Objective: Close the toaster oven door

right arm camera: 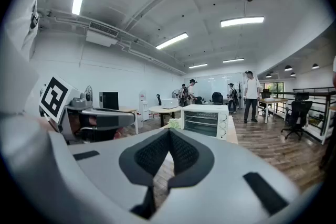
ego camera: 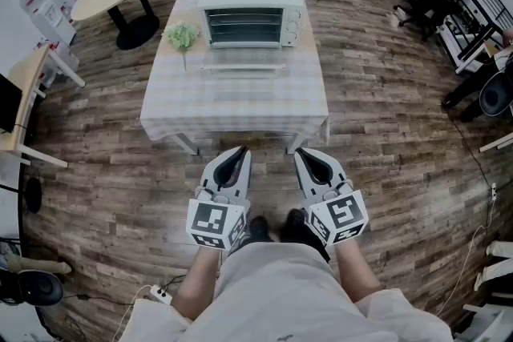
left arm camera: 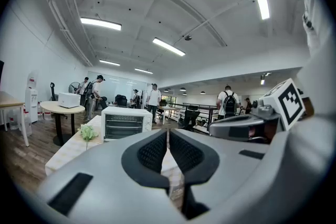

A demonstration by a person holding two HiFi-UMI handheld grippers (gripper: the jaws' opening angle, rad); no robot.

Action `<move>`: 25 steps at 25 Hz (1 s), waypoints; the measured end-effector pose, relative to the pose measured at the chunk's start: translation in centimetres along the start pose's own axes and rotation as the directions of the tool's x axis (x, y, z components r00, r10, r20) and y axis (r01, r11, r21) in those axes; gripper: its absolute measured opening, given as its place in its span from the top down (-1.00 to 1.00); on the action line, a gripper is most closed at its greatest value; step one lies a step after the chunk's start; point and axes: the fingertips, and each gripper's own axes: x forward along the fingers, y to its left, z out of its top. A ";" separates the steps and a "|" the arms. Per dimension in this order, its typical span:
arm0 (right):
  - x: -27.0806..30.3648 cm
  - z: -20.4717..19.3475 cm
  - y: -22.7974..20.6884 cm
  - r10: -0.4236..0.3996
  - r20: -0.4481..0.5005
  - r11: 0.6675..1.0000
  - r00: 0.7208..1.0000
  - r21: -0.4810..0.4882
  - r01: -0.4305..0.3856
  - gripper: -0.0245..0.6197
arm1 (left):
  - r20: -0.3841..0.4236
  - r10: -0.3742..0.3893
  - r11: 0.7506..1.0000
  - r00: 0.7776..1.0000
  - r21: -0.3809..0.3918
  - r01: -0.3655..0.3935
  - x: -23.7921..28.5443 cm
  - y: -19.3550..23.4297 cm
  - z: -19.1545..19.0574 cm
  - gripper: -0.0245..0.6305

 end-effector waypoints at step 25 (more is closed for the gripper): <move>-0.1 -0.1 1.5 -0.011 -0.002 1.000 1.000 -0.013 0.011 0.92 | -0.015 -0.018 1.000 1.000 -0.011 0.018 -0.5 0.1 -1.0 0.86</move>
